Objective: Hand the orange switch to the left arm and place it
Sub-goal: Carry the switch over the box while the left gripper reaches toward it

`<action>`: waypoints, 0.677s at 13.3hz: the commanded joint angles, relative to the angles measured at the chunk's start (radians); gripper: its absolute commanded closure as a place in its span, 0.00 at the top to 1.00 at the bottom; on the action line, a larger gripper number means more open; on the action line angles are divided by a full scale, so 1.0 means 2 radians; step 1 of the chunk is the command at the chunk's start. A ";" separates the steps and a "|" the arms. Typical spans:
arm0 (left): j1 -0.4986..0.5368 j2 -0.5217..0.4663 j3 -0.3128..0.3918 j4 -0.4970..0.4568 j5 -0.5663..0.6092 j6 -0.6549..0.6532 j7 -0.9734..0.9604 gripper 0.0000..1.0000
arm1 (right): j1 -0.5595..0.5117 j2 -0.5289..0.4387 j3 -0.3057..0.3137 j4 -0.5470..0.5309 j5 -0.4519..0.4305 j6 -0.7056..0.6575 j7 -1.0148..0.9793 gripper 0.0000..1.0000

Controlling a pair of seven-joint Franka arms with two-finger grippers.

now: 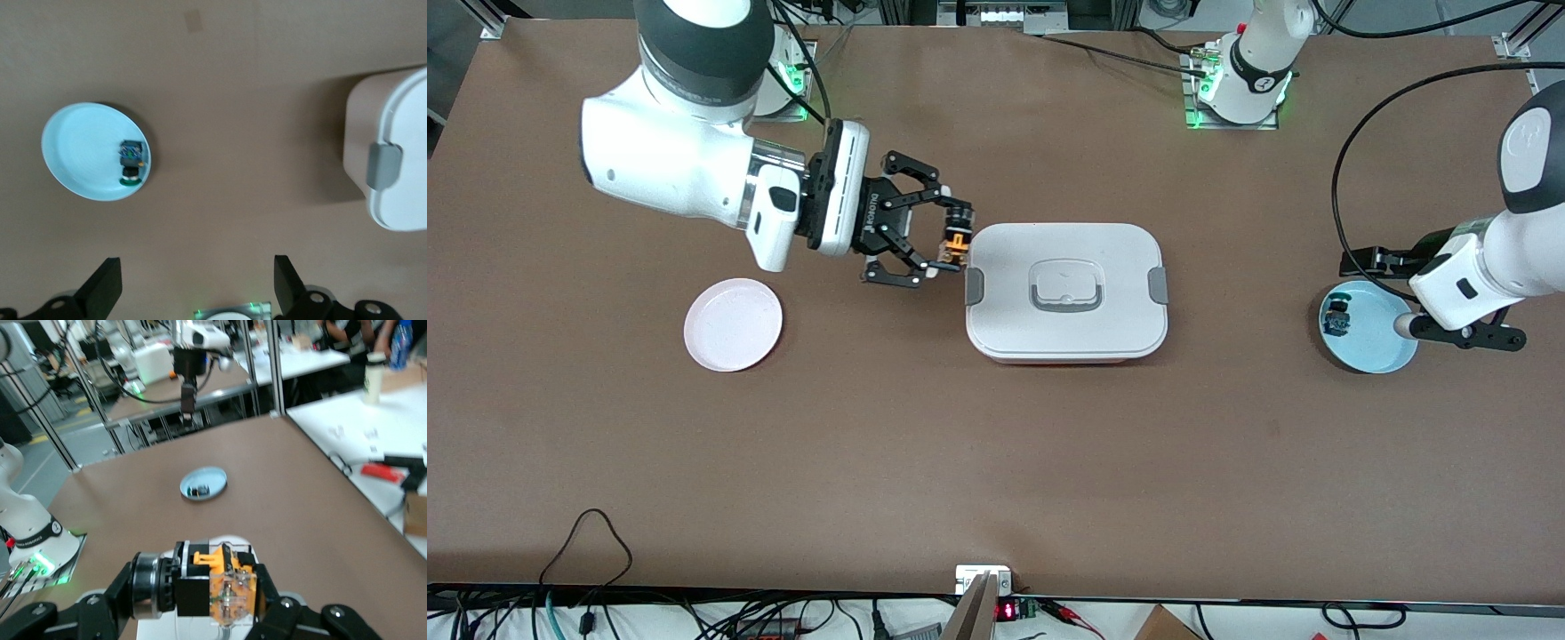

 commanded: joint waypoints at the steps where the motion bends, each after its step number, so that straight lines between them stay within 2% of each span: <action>1: 0.023 -0.005 -0.001 0.011 -0.097 -0.059 0.010 1.00 | 0.016 0.022 -0.001 0.012 0.082 0.006 -0.070 0.00; 3: 0.064 -0.005 -0.001 0.003 -0.239 -0.109 0.012 1.00 | 0.020 0.035 -0.001 0.012 0.143 0.006 -0.117 0.00; 4: 0.086 -0.004 -0.004 -0.016 -0.323 -0.124 0.011 1.00 | 0.025 0.038 -0.001 0.013 0.176 0.006 -0.135 0.00; 6: 0.122 -0.002 -0.004 -0.088 -0.502 -0.142 0.012 1.00 | 0.035 0.046 -0.001 0.016 0.214 0.006 -0.146 0.00; 7: 0.124 -0.005 -0.005 -0.121 -0.562 -0.141 0.027 1.00 | 0.040 0.054 -0.001 0.023 0.223 0.006 -0.146 0.00; 9: 0.122 -0.005 -0.007 -0.142 -0.636 -0.119 0.045 1.00 | 0.046 0.063 -0.001 0.037 0.241 0.006 -0.146 0.00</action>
